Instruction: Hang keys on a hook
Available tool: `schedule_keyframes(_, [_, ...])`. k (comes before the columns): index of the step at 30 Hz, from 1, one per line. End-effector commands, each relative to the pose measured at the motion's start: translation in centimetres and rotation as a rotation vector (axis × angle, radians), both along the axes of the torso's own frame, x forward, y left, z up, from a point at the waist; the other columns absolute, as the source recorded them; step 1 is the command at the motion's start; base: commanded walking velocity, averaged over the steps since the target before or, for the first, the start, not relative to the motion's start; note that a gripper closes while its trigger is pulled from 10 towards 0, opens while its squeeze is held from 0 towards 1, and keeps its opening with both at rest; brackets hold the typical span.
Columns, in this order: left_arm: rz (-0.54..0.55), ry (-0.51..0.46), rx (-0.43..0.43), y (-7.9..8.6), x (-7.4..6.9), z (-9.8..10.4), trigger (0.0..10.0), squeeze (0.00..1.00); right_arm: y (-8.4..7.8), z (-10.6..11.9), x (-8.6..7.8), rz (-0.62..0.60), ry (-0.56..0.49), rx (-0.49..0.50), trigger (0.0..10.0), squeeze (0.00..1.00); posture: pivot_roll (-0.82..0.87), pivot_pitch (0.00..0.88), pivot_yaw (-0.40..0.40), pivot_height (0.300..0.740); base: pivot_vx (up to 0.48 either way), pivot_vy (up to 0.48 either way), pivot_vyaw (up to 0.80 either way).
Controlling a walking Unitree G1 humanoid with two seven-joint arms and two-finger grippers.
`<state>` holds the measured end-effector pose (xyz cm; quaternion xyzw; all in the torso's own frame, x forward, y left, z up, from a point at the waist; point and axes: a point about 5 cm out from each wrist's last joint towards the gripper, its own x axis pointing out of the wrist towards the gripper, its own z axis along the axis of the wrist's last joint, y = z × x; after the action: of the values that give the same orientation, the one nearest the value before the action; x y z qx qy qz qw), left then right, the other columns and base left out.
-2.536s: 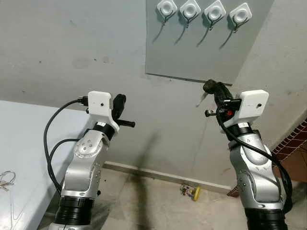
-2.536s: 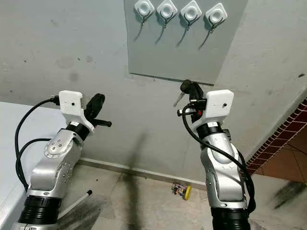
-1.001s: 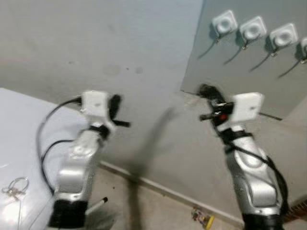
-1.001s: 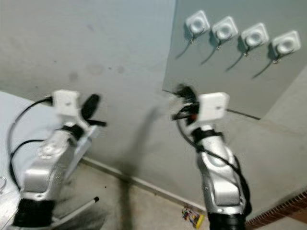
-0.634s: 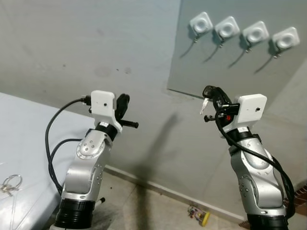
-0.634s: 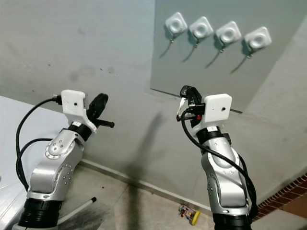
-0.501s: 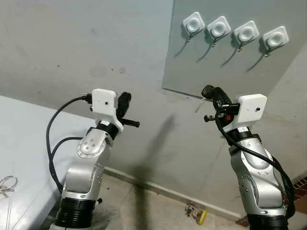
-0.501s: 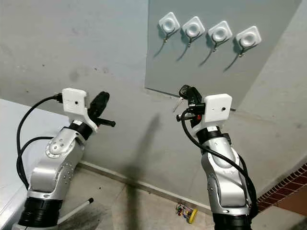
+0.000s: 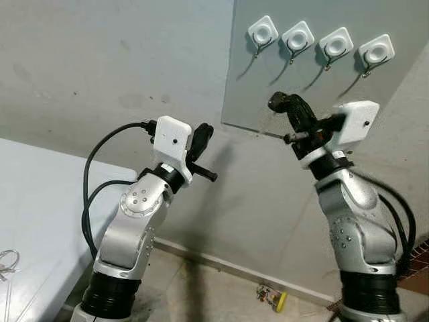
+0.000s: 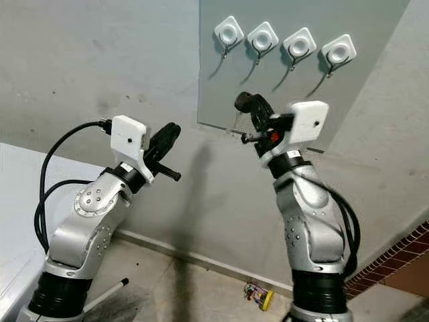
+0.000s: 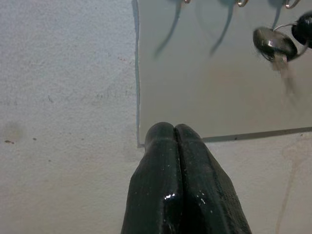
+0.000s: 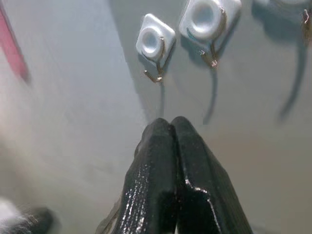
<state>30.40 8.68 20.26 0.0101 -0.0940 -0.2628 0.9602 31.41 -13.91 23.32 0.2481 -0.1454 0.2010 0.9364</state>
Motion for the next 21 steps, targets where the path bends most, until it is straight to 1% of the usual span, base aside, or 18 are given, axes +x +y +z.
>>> schedule_keyframes(1, [-0.026, -0.023, 0.002, -0.3, -0.3, 0.8, 10.0, 0.0, -1.2, -0.1, 0.7, -0.028, 0.112, 0.172, 10.0, 0.0, -0.03, 0.06, -0.03, 0.74, 0.0, 0.0, 0.0])
schedule_keyframes(2, [-0.026, -0.023, 0.002, -0.3, -0.3, 0.8, 10.0, 0.0, -1.2, -0.1, 0.7, -0.028, 0.112, 0.172, 10.0, 0.0, -0.03, 0.06, -0.03, 0.74, 0.0, 0.0, 0.0])
schedule_keyframes(3, [-0.025, -0.021, -0.007, -0.2, -0.3, 0.9, 10.0, 0.0, -1.8, -0.8, 1.3, -0.039, 0.214, 0.307, 10.0, 0.0, -0.03, 0.063, -0.031, 0.74, 0.0, 0.0, 0.0])
schedule_keyframes(5, [-0.02, -0.017, -0.012, -0.2, -0.3, 0.9, 10.0, 0.0, -2.1, -0.7, 1.2, -0.006, 0.219, 0.422, 10.0, 0.0, -0.04, 0.064, -0.032, 0.74, 0.0, 0.0, 0.0])
schedule_keyframes(6, [-0.019, -0.015, -0.015, -0.2, -0.3, 0.9, 10.0, 0.0, -2.2, -0.6, 1.2, 0.016, 0.232, 0.502, 10.0, 0.0, -0.04, 0.065, -0.033, 0.74, 0.0, 0.0, 0.0])
schedule_keyframes(7, [-0.018, -0.014, -0.016, -0.2, -0.3, 0.9, 10.0, 0.0, -2.2, -0.6, 1.2, 0.018, 0.244, 0.525, 10.0, 0.0, -0.04, 0.065, -0.033, 0.74, 0.0, 0.0, 0.0])
schedule_keyframes(9, [-0.021, -0.013, -0.019, -0.2, -0.3, 0.9, 10.0, 0.0, -2.4, -0.6, 1.3, 0.011, 0.246, 0.539, 10.0, 0.0, -0.04, 0.064, -0.033, 0.74, 0.0, 0.0, 0.0])
schedule_keyframes(10, [-0.026, -0.01, -0.023, -0.3, -0.3, 0.8, 10.0, 0.0, -2.3, -0.5, 1.3, 0.035, 0.257, 0.583, 10.0, 0.0, -0.04, 0.065, -0.033, 0.74, 0.0, 0.0, 0.0])
schedule_keyframes(11, [-0.027, -0.008, -0.023, -0.3, -0.3, 0.8, 10.0, 0.0, -2.3, -0.5, 1.3, 0.045, 0.265, 0.598, 10.0, 0.0, -0.04, 0.065, -0.033, 0.74, 0.0, 0.0, 0.0])
schedule_keyframes(12, [-0.028, -0.011, -0.023, -0.4, -0.3, 0.9, 10.0, 0.0, -2.3, -0.3, 1.2, 0.052, 0.258, 0.594, 10.0, 0.0, -0.04, 0.064, -0.033, 0.74, 0.0, 0.0, 0.0])
schedule_keyframes(15, [-0.031, -0.008, -0.031, -0.4, -0.3, 1.0, 10.0, 0.0, -2.0, 0.2, 1.0, 0.068, 0.231, 0.525, 10.0, 0.0, -0.04, 0.065, -0.032, 0.74, 0.0, 0.0, 0.0])
schedule_keyframes(16, [-0.032, -0.008, -0.037, -0.4, -0.3, 1.1, 10.0, 0.0, -1.8, 0.2, 0.8, 0.078, 0.232, 0.486, 10.0, 0.0, -0.04, 0.063, -0.032, 0.74, 0.0, 0.0, 0.0])
schedule_keyframes(17, [-0.031, -0.01, -0.037, -0.4, -0.3, 1.2, 10.0, 0.0, -1.2, 0.5, 0.4, 0.101, 0.204, 0.388, 10.0, 0.0, -0.04, 0.064, -0.034, 0.74, 0.0, 0.0, 0.0])
schedule_keyframes(18, [-0.031, -0.01, -0.037, -0.4, -0.3, 1.2, 10.0, 0.0, -1.2, 0.5, 0.4, 0.101, 0.204, 0.388, 10.0, 0.0, -0.04, 0.064, -0.034, 0.74, 0.0, 0.0, 0.0])
schedule_keyframes(20, [-0.028, -0.012, -0.04, -0.3, -0.3, 1.2, 10.0, 0.0, -0.5, 1.1, -0.4, 0.128, 0.111, 0.216, 10.0, 0.0, -0.04, 0.064, -0.033, 0.74, 0.0, 0.0, 0.0])
schedule_keyframes(21, [-0.024, -0.013, -0.041, -0.3, -0.2, 1.3, 10.0, 0.0, 0.0, 1.6, -0.9, 0.143, 0.044, 0.121, 10.0, 0.0, -0.04, 0.063, -0.033, 0.74, 0.0, 0.0, 0.0])
